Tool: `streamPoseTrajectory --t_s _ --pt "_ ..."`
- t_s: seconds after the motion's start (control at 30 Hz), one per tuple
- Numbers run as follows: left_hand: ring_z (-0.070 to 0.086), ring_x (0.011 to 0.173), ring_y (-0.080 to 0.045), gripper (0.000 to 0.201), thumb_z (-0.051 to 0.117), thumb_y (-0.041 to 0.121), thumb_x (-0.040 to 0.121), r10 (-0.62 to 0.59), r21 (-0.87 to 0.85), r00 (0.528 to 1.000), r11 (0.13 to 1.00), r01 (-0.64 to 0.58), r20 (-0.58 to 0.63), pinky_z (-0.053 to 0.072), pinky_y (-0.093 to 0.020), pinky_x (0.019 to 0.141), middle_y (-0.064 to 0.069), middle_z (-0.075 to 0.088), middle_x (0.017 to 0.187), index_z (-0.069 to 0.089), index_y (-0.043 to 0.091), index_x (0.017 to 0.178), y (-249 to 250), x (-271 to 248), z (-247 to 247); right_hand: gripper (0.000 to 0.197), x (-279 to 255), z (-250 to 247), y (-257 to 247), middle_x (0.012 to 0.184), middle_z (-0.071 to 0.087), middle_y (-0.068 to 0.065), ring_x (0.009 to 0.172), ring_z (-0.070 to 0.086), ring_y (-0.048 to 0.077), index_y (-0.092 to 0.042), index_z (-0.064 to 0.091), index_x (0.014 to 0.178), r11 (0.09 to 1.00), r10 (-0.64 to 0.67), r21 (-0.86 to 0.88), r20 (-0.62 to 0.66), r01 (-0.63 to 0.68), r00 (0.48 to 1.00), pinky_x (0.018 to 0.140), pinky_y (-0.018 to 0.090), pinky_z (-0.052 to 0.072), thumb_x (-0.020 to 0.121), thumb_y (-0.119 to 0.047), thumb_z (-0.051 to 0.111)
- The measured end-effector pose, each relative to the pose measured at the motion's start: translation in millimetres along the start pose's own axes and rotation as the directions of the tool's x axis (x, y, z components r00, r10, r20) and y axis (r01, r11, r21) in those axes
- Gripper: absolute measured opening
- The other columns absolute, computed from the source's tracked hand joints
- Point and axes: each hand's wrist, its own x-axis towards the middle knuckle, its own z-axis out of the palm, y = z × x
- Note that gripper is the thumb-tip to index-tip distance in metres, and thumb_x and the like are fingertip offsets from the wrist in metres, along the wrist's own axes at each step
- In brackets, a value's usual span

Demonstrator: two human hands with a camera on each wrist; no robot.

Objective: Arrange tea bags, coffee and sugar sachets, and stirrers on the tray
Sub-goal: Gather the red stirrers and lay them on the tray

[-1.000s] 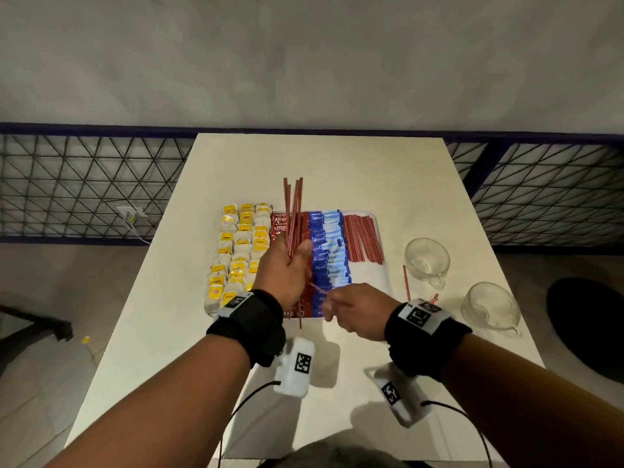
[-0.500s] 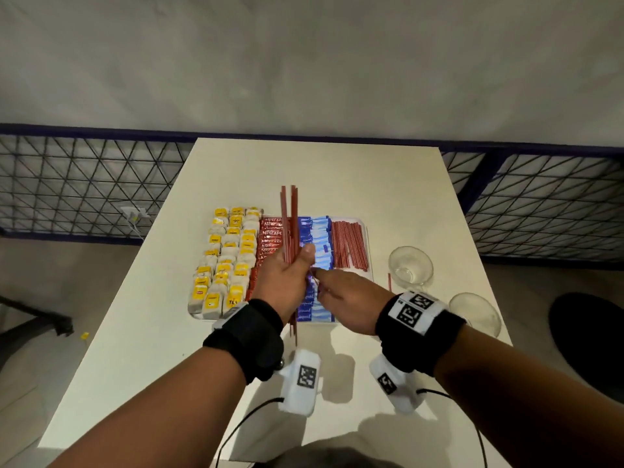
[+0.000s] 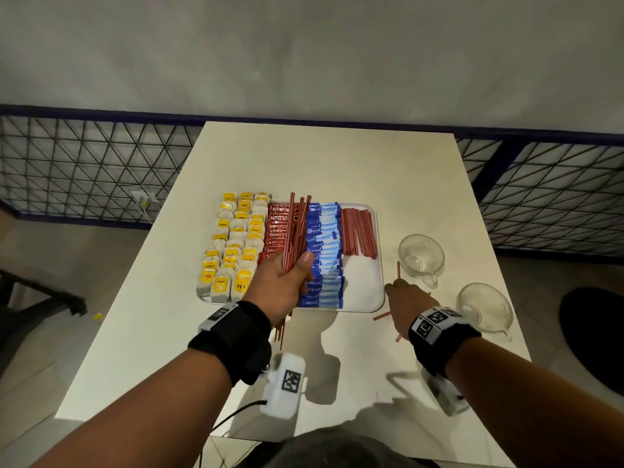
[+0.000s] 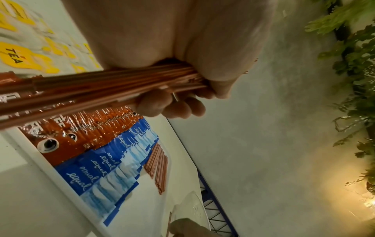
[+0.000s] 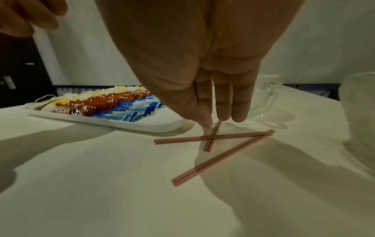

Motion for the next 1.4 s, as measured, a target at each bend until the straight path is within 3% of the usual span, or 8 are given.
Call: streamPoseTrajectory --t_s 0.2,0.67,0.8,0.93,1.03,1.13,1.27,1.4 --pt "0.052 0.059 -0.016 0.034 0.051 0.043 0.096 -0.013 0.001 1.000 1.000 0.013 -0.001 0.041 -0.030 0.053 -0.006 0.057 0.068 0.056 0.015 0.079 -3.2 0.2 -2.6 0.038 -5.2 6.5 10.9 0.135 0.041 0.007 0.119 0.049 0.024 -0.013 0.046 0.131 0.996 -0.008 -0.090 0.064 0.014 0.998 0.098 0.033 0.042 0.093 -0.010 0.040" --pt "0.050 0.055 -0.015 0.025 0.051 0.036 0.098 -0.072 -0.137 0.997 0.988 0.073 0.010 0.038 -0.026 0.048 -0.002 0.060 0.066 0.055 0.013 0.089 0.2 -9.7 2.0 0.029 -21.3 18.6 2.4 0.121 0.051 0.007 0.112 0.054 0.025 -0.012 0.055 0.118 0.953 -0.113 -0.264 0.140 0.147 0.984 0.089 0.034 0.043 0.097 -0.010 0.035" --pt "0.040 0.049 -0.016 0.018 0.052 0.026 0.099 -0.098 -0.205 0.995 0.973 0.101 0.022 0.031 -0.027 0.048 0.002 0.049 0.056 0.056 0.013 0.088 -5.6 -15.0 -4.4 0.027 -21.3 22.0 -4.4 0.120 0.051 0.006 0.110 0.053 0.025 -0.013 0.051 0.117 0.980 -0.088 -0.164 0.131 0.109 0.987 0.089 0.033 0.042 0.094 -0.014 0.037" --pt "0.026 0.047 -0.014 0.017 0.053 0.026 0.099 -0.122 -0.212 0.992 0.969 0.125 0.028 0.024 -0.025 0.047 0.004 0.034 0.053 0.055 0.017 0.085 -15.5 -19.5 -4.4 0.013 -23.4 -10.3 -23.0 0.102 0.059 0.004 0.096 0.058 0.025 -0.017 0.056 0.098 0.971 -0.130 0.201 -0.017 0.131 0.991 0.075 0.027 0.037 0.092 -0.024 0.049" --pt "0.033 0.041 -0.011 0.012 0.061 0.025 0.094 -0.049 -0.081 0.997 0.995 0.054 0.063 0.028 -0.020 0.045 0.012 0.041 0.048 0.058 0.021 0.083 -14.0 -19.4 7.3 0.020 -29.4 -45.8 -49.2 0.073 0.059 -0.005 0.072 0.056 0.019 -0.026 0.052 0.073 0.703 -0.208 0.659 -0.169 0.268 0.963 0.069 0.031 0.042 0.090 -0.016 0.058" --pt "0.050 0.042 0.003 0.013 0.071 0.013 0.086 0.042 0.000 0.994 0.999 -0.043 0.096 0.038 -0.012 0.046 0.017 0.057 0.049 0.059 0.014 0.091 1.6 -19.4 14.1 0.017 -32.5 -68.1 -65.8 0.074 0.062 0.006 0.070 0.061 0.018 -0.015 0.056 0.078 0.334 -0.280 0.901 -0.187 0.278 0.942 0.071 0.033 0.052 0.090 -0.002 0.058" --pt "0.069 0.080 -0.007 0.029 0.079 0.007 0.076 0.084 0.022 0.990 0.996 -0.087 0.110 0.055 -0.021 0.071 -0.001 0.073 0.086 0.063 0.017 0.098 4.8 -15.4 6.9 0.017 -29.7 -72.0 -65.5 0.072 0.061 0.003 0.072 0.063 0.020 -0.013 0.057 0.077 0.205 -0.303 0.940 -0.205 0.273 0.931 0.077 0.035 0.055 0.091 -0.005 0.060" --pt "0.061 0.062 0.008 0.027 0.075 0.011 0.082 0.156 0.223 0.977 0.957 -0.186 0.148 0.049 -0.012 0.063 0.019 0.068 0.070 0.061 0.025 0.100 8.7 -15.0 6.7 0.018 -26.5 -69.8 -69.7 0.063 0.064 0.002 0.062 0.064 0.017 -0.011 0.062 0.071 0.109 -0.242 0.970 -0.185 0.216 0.952 0.068 0.033 0.056 0.087 -0.001 0.065"
